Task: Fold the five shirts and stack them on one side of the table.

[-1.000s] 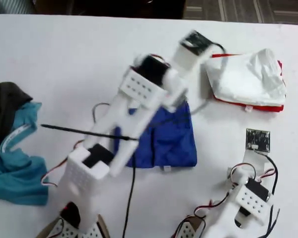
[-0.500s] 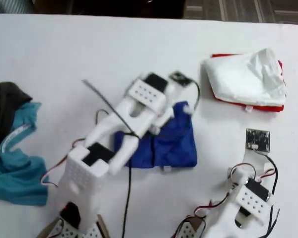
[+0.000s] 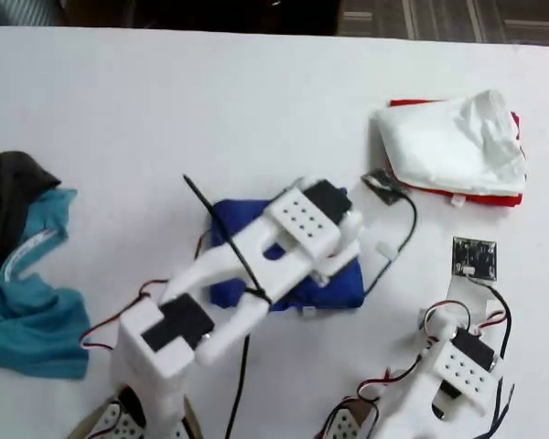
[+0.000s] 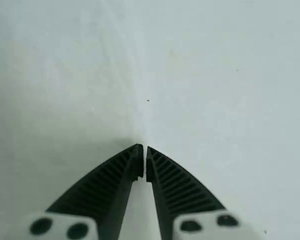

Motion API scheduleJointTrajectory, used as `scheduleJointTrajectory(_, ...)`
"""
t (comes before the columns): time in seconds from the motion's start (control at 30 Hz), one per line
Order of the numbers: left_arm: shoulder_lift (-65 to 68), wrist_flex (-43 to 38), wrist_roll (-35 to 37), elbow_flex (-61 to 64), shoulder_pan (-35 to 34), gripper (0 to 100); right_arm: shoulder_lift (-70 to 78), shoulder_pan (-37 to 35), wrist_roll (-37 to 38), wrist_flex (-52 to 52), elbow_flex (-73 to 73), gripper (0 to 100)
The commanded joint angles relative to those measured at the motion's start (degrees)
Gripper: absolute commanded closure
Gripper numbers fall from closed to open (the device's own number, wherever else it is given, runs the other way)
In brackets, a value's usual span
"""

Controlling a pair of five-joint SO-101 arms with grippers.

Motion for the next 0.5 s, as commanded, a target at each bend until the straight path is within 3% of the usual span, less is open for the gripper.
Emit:
scheduleJointTrajectory(0.0, -3.43, 0.35, 0.35, -0.22, 1.49, 97, -1.27, -0.31, 0.00, -1.01, -0.26, 97.9)
scheduleJointTrajectory(0.3, -6.07, 1.58, 0.18, -2.15, -2.02, 97, -1.36, -0.31, 0.00, -1.01, -0.26, 97.9)
scheduleJointTrajectory(0.47, -3.25, -1.05, 0.26, 2.33, 1.49, 97, -1.36, -0.31, 0.00, -1.01, -0.26, 97.9)
